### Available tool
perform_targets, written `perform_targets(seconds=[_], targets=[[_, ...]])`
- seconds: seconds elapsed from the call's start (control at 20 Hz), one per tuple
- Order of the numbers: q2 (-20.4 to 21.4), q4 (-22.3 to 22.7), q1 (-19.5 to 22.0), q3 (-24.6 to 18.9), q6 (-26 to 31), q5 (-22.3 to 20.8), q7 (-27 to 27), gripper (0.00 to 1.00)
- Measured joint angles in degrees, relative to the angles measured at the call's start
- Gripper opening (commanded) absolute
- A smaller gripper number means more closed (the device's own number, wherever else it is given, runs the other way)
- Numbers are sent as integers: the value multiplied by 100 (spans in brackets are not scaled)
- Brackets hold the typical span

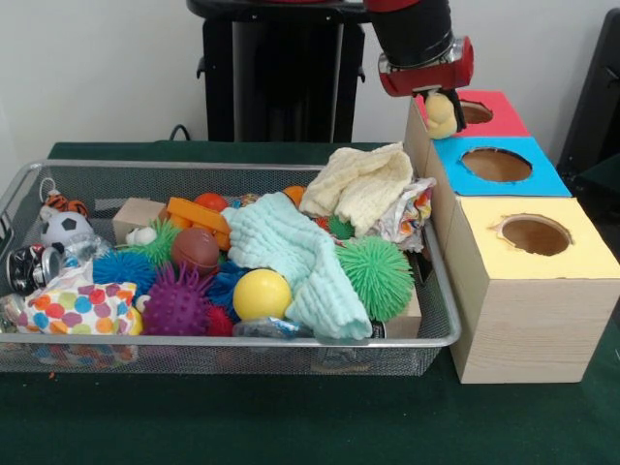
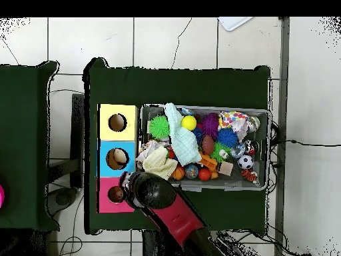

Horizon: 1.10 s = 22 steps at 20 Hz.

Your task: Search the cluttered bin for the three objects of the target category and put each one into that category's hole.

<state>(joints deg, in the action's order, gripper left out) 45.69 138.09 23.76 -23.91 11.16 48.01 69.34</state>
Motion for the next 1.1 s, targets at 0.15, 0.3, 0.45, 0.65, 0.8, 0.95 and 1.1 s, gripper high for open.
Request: perform_targets(seconds=[0.15, 0.3, 0.45, 0.65, 0.8, 0.95, 1.1], targets=[[-11, 8, 56, -39, -1, -15, 52, 0], [-27, 38, 143, -134, -55, -84, 105, 0], [-42, 79, 256, -254, -178, -250, 152, 0], [-41, 121, 345, -373, -393, -589, 252, 0], [-40, 135, 370, -412, -479, -727, 340, 0], [-27, 159, 381, -447, -619, -908, 522, 0], [-5, 181, 363, -457, -766, -1068, 764, 0]])
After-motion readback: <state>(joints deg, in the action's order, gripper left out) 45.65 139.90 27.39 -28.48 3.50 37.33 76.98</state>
